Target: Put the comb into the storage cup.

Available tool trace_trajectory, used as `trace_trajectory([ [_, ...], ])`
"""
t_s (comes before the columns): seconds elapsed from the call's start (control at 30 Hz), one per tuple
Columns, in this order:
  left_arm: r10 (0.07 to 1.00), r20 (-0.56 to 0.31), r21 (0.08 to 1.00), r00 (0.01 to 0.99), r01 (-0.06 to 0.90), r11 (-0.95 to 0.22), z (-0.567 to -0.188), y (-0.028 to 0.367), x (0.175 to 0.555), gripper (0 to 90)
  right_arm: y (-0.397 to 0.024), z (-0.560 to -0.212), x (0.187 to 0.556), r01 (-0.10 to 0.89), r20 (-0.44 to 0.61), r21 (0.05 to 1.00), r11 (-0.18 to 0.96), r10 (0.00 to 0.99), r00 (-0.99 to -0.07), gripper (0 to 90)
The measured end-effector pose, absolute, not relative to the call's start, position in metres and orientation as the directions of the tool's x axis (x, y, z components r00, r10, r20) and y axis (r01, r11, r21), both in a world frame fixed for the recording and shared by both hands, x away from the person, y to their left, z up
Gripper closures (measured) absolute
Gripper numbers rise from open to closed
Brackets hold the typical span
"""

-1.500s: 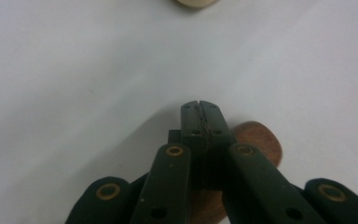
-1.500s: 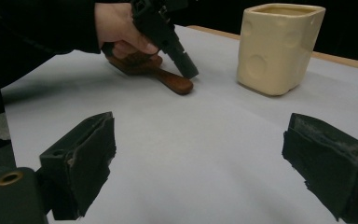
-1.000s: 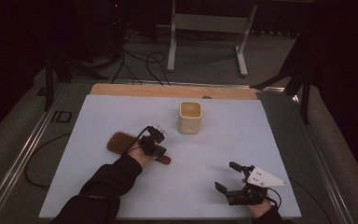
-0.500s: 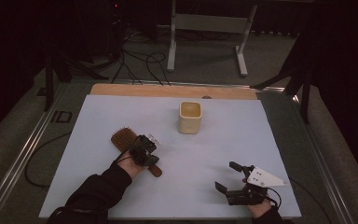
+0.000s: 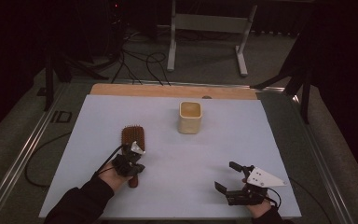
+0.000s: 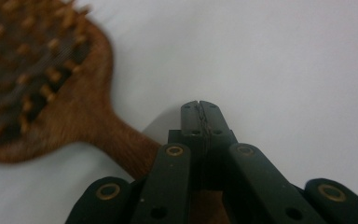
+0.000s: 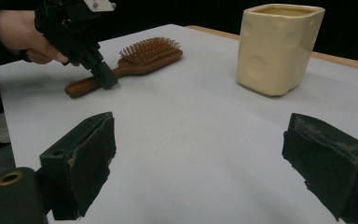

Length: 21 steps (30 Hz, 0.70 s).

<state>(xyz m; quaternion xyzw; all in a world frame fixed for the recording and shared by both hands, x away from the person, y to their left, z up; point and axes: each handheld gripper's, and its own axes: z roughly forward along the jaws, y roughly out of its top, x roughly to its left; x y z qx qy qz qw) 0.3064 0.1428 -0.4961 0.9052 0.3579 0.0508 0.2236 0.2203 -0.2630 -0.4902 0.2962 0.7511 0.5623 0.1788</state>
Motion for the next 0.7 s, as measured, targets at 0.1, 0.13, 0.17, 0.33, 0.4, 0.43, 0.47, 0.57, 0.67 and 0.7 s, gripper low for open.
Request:
trace_trajectory([
  [0.1, 0.684, -0.066, 0.440, 0.727, 0.636, -0.633, -0.497, 0.153, 0.304, 90.0, -0.263, -0.490, 0.220, 0.244, 0.062, 0.950, 0.194, 0.647, -0.760, 9.0],
  [0.13, 0.689, -0.063, 0.439, 0.722, 0.640, -0.630, -0.496, 0.156, 0.303, 90.0, -0.262, -0.490, 0.221, 0.243, 0.062, 0.950, 0.195, 0.647, -0.760, 9.0],
  [0.17, 0.694, -0.060, 0.441, 0.718, 0.643, -0.627, -0.496, 0.159, 0.303, 90.0, -0.262, -0.490, 0.220, 0.246, 0.063, 0.949, 0.196, 0.648, -0.759, 8.9],
  [0.33, 0.715, -0.048, 0.437, 0.697, 0.659, -0.612, -0.493, 0.176, 0.306, 90.0, -0.262, -0.491, 0.221, 0.244, 0.061, 0.949, 0.198, 0.645, -0.762, 9.0],
  [0.4, 0.724, -0.046, 0.436, 0.688, 0.666, -0.605, -0.493, 0.181, 0.307, 90.0, -0.262, -0.491, 0.221, 0.241, 0.059, 0.950, 0.199, 0.644, -0.763, 9.0],
  [0.43, 0.726, -0.042, 0.432, 0.686, 0.668, -0.606, -0.493, 0.184, 0.308, 90.0, -0.262, -0.491, 0.221, 0.242, 0.060, 0.950, 0.198, 0.645, -0.762, 9.0],
  [0.47, 0.729, -0.042, 0.427, 0.684, 0.671, -0.606, -0.493, 0.186, 0.308, 90.0, -0.262, -0.491, 0.221, 0.243, 0.059, 0.949, 0.199, 0.645, -0.761, 9.0],
  [0.57, 0.739, -0.037, 0.418, 0.672, 0.682, -0.600, -0.493, 0.194, 0.310, 90.0, -0.262, -0.491, 0.221, 0.244, 0.060, 0.949, 0.199, 0.646, -0.761, 9.0],
  [0.67, 0.747, -0.031, 0.412, 0.664, 0.690, -0.596, -0.494, 0.200, 0.311, 90.0, -0.262, -0.491, 0.221, 0.242, 0.060, 0.950, 0.198, 0.645, -0.762, 9.0],
  [0.7, 0.749, -0.029, 0.408, 0.661, 0.693, -0.595, -0.494, 0.202, 0.312, 90.0, -0.262, -0.491, 0.221, 0.243, 0.061, 0.950, 0.198, 0.645, -0.762, 9.0],
])
